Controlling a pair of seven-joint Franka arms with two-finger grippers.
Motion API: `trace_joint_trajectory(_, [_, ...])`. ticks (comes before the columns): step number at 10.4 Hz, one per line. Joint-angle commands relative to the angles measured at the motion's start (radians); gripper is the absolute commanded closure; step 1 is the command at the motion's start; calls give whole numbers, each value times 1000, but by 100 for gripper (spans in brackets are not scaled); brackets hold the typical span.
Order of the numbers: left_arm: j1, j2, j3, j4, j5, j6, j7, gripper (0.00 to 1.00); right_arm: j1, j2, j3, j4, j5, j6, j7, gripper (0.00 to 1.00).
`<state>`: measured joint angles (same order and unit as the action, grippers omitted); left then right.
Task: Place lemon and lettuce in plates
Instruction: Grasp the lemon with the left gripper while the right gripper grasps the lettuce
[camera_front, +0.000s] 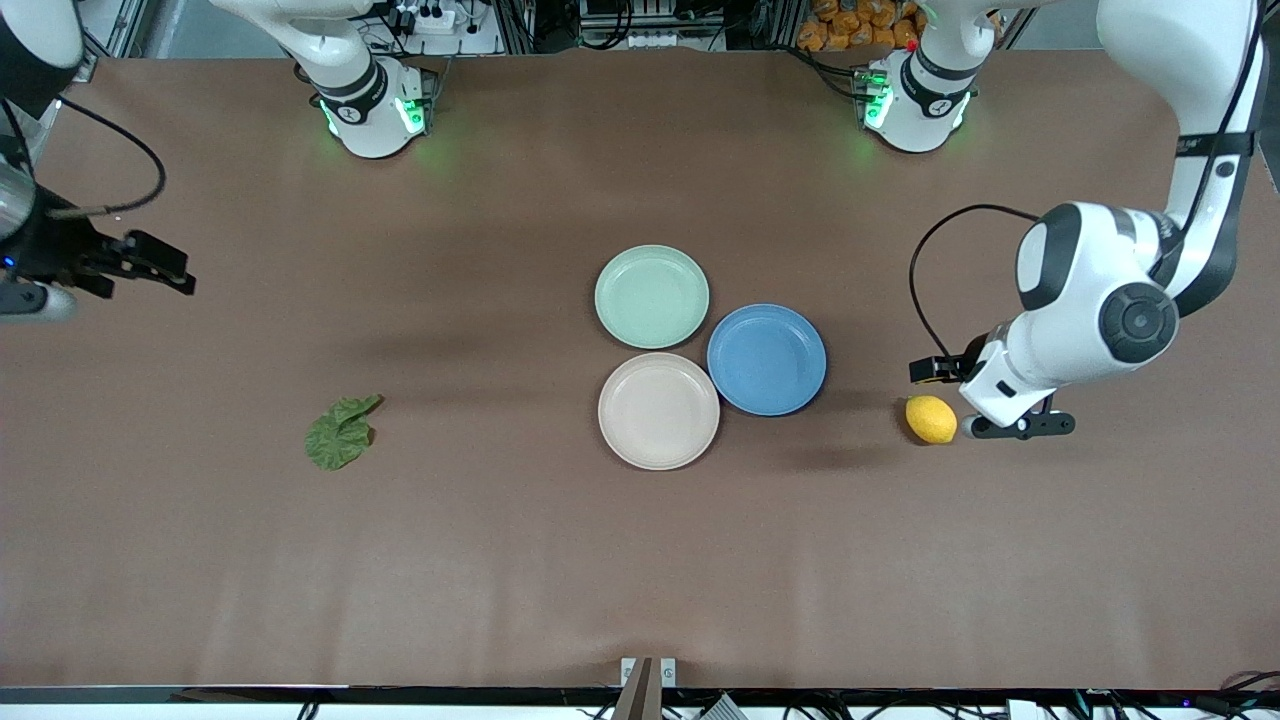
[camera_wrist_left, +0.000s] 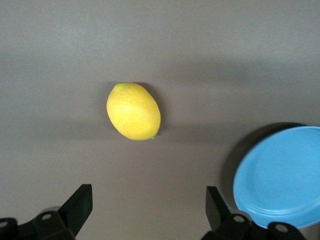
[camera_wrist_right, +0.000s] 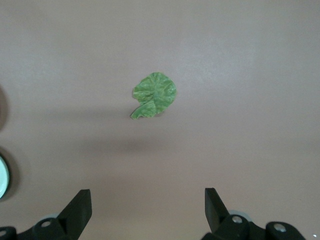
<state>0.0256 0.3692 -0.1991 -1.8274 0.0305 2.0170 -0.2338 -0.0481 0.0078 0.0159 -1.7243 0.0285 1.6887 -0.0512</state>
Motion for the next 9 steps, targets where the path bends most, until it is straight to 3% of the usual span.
trace_joint_trajectory(1, [10,60,-3,0,70,37,-62,0,-10,-17,10,-110,-4,106,7,0])
trace_joint_trajectory(6, [34,157,24,7,98,158,-94,0,-6,12,10,-250,-4,285,7,0])
trace_joint_trajectory(9, [23,209,32,19,98,239,-180,0,-4,99,12,-287,-4,397,8,0])
